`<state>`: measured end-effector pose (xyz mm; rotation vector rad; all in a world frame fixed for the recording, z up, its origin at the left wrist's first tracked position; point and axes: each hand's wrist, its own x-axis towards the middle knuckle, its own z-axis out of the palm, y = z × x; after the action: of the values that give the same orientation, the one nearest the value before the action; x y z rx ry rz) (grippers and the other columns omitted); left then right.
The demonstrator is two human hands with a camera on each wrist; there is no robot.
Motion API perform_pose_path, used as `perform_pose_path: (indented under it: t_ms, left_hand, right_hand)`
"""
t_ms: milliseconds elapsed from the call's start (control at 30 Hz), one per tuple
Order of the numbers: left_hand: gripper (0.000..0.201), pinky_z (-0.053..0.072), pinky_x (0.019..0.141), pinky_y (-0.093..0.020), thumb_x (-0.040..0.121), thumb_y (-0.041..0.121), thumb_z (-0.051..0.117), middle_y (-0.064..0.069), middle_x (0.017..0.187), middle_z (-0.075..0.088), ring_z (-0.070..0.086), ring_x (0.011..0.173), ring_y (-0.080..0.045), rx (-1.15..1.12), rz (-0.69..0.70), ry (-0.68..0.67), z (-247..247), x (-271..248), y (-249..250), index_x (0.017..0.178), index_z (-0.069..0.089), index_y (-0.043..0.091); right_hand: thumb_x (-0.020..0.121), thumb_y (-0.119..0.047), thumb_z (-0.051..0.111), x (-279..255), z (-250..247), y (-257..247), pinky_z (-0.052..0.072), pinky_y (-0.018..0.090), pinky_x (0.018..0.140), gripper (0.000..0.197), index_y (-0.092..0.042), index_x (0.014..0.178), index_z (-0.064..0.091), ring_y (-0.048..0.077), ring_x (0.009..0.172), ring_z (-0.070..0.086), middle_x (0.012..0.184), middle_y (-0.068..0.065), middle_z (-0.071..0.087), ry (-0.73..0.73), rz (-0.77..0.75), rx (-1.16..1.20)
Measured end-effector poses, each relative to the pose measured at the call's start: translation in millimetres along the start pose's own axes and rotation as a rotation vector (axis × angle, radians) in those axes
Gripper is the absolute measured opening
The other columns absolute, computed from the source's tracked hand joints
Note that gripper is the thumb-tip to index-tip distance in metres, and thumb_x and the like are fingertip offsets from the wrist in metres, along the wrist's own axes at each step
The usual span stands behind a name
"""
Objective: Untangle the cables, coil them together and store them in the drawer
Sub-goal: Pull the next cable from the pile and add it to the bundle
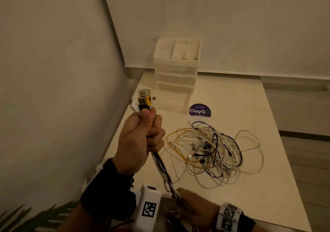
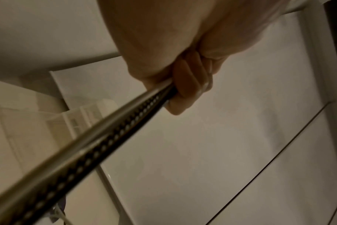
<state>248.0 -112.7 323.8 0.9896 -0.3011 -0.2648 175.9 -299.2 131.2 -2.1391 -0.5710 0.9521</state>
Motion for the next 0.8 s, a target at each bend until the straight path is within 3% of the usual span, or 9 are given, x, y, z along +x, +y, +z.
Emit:
perform_pose_path:
  t_ms: [67, 133, 233, 333, 467, 567, 667, 733, 800]
  left_hand:
    - [0.043, 0.021, 0.039, -0.016, 0.085, 0.049, 0.064, 0.007, 0.056, 0.032, 0.023, 0.041, -0.004, 0.009, -0.004, 0.007, 1, 4, -3, 0.070, 0.037, 0.018]
    - [0.039, 0.019, 0.039, -0.017, 0.088, 0.045, 0.055, 0.006, 0.056, 0.031, 0.022, 0.041, -0.004, 0.029, 0.003, 0.021, 4, 7, -4, 0.070, 0.036, 0.018]
    - [0.033, 0.017, 0.038, -0.017, 0.093, 0.038, 0.041, 0.005, 0.056, 0.029, 0.020, 0.041, -0.005, 0.035, 0.004, 0.045, 10, 12, -6, 0.068, 0.036, 0.017]
    - [0.033, 0.019, 0.038, -0.015, 0.096, 0.035, 0.036, 0.004, 0.056, 0.028, 0.020, 0.040, -0.007, 0.059, 0.004, 0.056, 13, 17, -8, 0.067, 0.037, 0.018]
    - [0.034, 0.026, 0.037, -0.015, 0.096, 0.037, 0.037, 0.003, 0.058, 0.027, 0.025, 0.038, -0.009, 0.099, 0.016, 0.081, 12, 21, -6, 0.067, 0.036, 0.018]
    - [0.033, 0.028, 0.037, -0.016, 0.096, 0.038, 0.037, 0.003, 0.058, 0.027, 0.026, 0.038, -0.010, 0.118, 0.022, 0.100, 6, 25, -7, 0.070, 0.034, 0.016]
    - [0.034, 0.019, 0.038, -0.015, 0.094, 0.038, 0.039, 0.003, 0.058, 0.026, 0.020, 0.039, -0.008, 0.102, 0.006, 0.112, 1, 30, -12, 0.072, 0.026, 0.016]
    - [0.035, 0.014, 0.038, -0.017, 0.094, 0.038, 0.041, 0.002, 0.058, 0.024, 0.016, 0.041, -0.007, 0.092, -0.015, 0.124, 0, 36, -18, 0.074, 0.021, 0.016]
    - [0.035, 0.013, 0.039, -0.018, 0.094, 0.037, 0.045, -0.001, 0.059, 0.020, 0.013, 0.041, -0.009, 0.124, -0.024, 0.136, 2, 45, -26, 0.074, 0.023, 0.016]
  right_hand:
    - [0.091, -0.015, 0.057, 2, -23, 10, 0.031, 0.026, 0.108, 0.061, -0.014, 0.145, 0.030, 0.013, 0.126, 0.040, 0.138, -0.002, 0.038, 0.035, 0.035, -0.069]
    - [0.083, 0.001, 0.050, 16, -45, 20, 0.034, 0.027, 0.104, 0.064, -0.013, 0.143, 0.033, 0.021, 0.130, 0.039, 0.141, 0.005, 0.035, 0.148, 0.126, -0.177]
    - [0.088, -0.003, 0.047, 45, -57, 28, 0.041, 0.040, 0.100, 0.045, -0.009, 0.133, 0.040, 0.031, 0.125, 0.043, 0.136, 0.012, 0.040, 0.241, 0.315, -0.394]
    - [0.095, -0.011, 0.042, 67, -45, 39, 0.039, 0.049, 0.104, 0.049, -0.008, 0.143, 0.030, 0.034, 0.127, 0.046, 0.140, 0.015, 0.043, 0.160, 0.529, -0.567]
    - [0.100, -0.017, 0.030, 69, -39, 54, 0.030, 0.050, 0.109, 0.044, -0.012, 0.144, 0.033, 0.030, 0.127, 0.050, 0.138, 0.010, 0.053, 0.138, 0.547, -0.665]
    - [0.097, -0.019, 0.040, 56, -61, 49, 0.044, 0.038, 0.098, 0.037, -0.011, 0.132, 0.049, 0.031, 0.121, 0.055, 0.133, 0.012, 0.056, 0.082, 0.464, -0.532]
    - [0.092, -0.013, 0.046, 34, -111, 21, 0.048, 0.025, 0.064, 0.020, -0.007, 0.082, 0.063, 0.029, 0.080, 0.067, 0.087, 0.015, 0.066, 0.171, 0.425, -0.182]
    - [0.088, -0.003, 0.048, 17, -146, -2, 0.041, 0.020, 0.048, 0.026, -0.007, 0.063, 0.055, 0.021, 0.050, 0.053, 0.062, 0.010, 0.055, 0.334, 0.379, 0.199]
    - [0.087, 0.001, 0.047, -2, -173, -21, 0.034, 0.023, 0.044, 0.027, -0.004, 0.062, 0.055, 0.017, 0.043, 0.038, 0.055, 0.009, 0.044, 0.535, 0.252, 0.618]
